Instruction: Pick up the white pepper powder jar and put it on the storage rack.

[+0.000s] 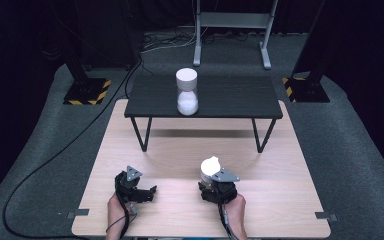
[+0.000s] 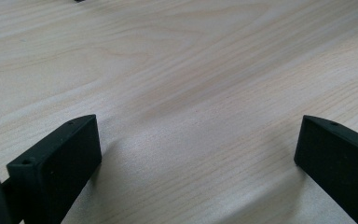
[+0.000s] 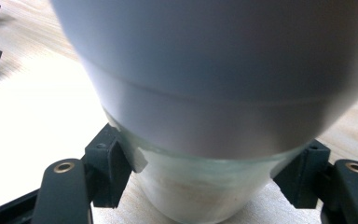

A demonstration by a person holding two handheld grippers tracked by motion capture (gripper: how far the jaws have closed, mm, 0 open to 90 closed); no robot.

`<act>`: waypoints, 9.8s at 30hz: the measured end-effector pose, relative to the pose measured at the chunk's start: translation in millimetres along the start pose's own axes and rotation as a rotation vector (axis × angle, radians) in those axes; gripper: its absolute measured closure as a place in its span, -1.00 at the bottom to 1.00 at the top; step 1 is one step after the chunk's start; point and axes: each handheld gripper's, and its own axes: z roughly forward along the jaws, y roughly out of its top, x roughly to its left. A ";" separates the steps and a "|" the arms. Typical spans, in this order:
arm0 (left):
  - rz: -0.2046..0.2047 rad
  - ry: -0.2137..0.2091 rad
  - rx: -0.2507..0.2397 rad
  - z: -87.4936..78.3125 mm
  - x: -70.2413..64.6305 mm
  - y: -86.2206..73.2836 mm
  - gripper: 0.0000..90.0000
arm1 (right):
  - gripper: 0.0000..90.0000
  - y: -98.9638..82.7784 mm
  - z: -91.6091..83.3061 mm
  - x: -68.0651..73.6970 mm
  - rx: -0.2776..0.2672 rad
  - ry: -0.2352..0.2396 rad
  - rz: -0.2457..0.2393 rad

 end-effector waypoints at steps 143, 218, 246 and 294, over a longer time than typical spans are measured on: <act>-0.001 0.008 -0.002 -0.5 -2.2 -0.8 -0.99 | -0.33 96.2 -79.8 -59.5 -0.059 -0.133 -0.063; 0.011 0.019 -0.009 -1.4 -5.3 -2.3 -0.99 | -0.33 185.8 -93.3 -96.6 -0.040 -0.028 -0.069; 0.018 0.023 -0.011 -2.0 -6.5 -2.9 -0.98 | -0.33 220.4 -92.3 -100.1 -0.039 -0.050 -0.087; 0.019 0.021 -0.011 -2.1 -6.2 -3.0 -0.98 | -0.33 249.0 -37.6 -114.7 0.011 -0.036 0.016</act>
